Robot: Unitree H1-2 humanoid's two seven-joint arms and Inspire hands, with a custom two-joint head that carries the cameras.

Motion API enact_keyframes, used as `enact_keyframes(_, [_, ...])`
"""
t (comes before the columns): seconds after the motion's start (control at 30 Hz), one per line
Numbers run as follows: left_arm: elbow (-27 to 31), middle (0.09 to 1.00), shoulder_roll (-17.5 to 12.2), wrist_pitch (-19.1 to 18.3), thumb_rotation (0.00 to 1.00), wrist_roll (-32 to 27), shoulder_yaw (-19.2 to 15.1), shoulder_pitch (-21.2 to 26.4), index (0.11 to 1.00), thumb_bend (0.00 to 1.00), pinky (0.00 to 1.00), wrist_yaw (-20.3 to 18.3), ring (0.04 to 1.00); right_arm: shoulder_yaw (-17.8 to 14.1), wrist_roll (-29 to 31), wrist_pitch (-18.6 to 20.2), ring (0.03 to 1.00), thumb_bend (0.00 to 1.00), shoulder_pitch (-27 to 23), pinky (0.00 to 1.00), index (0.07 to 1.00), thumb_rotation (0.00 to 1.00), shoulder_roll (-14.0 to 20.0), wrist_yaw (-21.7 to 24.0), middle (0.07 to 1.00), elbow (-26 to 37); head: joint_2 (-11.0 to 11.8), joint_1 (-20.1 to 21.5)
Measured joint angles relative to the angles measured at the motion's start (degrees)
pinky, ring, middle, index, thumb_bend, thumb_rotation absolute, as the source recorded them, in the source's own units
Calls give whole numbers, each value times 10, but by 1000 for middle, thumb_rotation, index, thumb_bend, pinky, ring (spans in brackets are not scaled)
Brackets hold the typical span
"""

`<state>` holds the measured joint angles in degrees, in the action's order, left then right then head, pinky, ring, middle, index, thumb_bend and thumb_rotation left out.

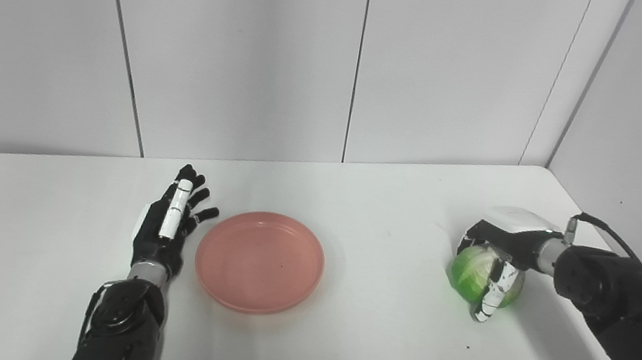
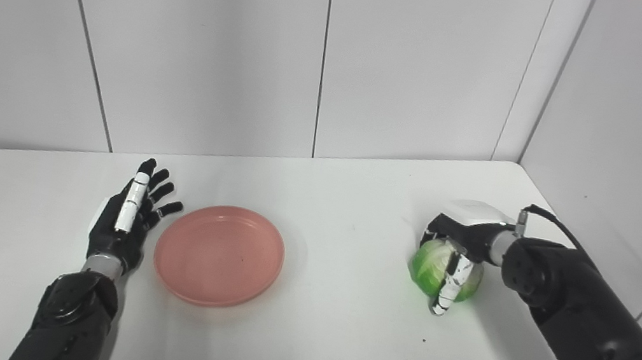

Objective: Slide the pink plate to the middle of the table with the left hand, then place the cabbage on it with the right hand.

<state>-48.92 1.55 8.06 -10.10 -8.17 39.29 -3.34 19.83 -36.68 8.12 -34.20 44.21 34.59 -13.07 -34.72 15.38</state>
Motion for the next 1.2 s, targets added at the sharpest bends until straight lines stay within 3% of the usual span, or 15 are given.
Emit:
enact_keyframes(0.27, [1,921,6,-1,772,0,-1,0,924,743,677,1,895,20,6,-14,395,515,-21,314,527,0,0,63,493,44,-2,-18])
enact_keyframes(0.5, [0,930,17,0,760,1,0,2,937,751,691,2,904,20,30,-31,416,517,-111,356,503,0,-20,99,507,88,1,-44])
enact_keyframes(0.57, [-1,925,19,0,759,0,-1,3,938,754,687,3,898,21,40,-37,410,517,-134,348,509,0,-32,105,504,98,3,-71])
enact_keyframes(0.63, [-3,915,21,1,763,2,-1,4,939,750,683,9,892,25,47,-54,411,517,-156,349,510,0,-48,106,502,96,4,-74])
enact_keyframes(0.8, [-14,914,32,14,793,16,8,9,939,732,659,35,890,29,53,-80,434,518,-190,394,487,0,-92,103,511,78,13,-144])
enact_keyframes(1.07, [-53,905,49,48,790,30,15,24,918,731,656,49,882,31,58,-118,435,517,-206,398,478,0,-158,71,521,35,19,-181])
enact_keyframes(1.2, [-70,909,54,68,792,31,13,28,910,719,671,49,891,38,58,-168,434,518,-208,400,485,0,-192,34,515,-5,23,-197])
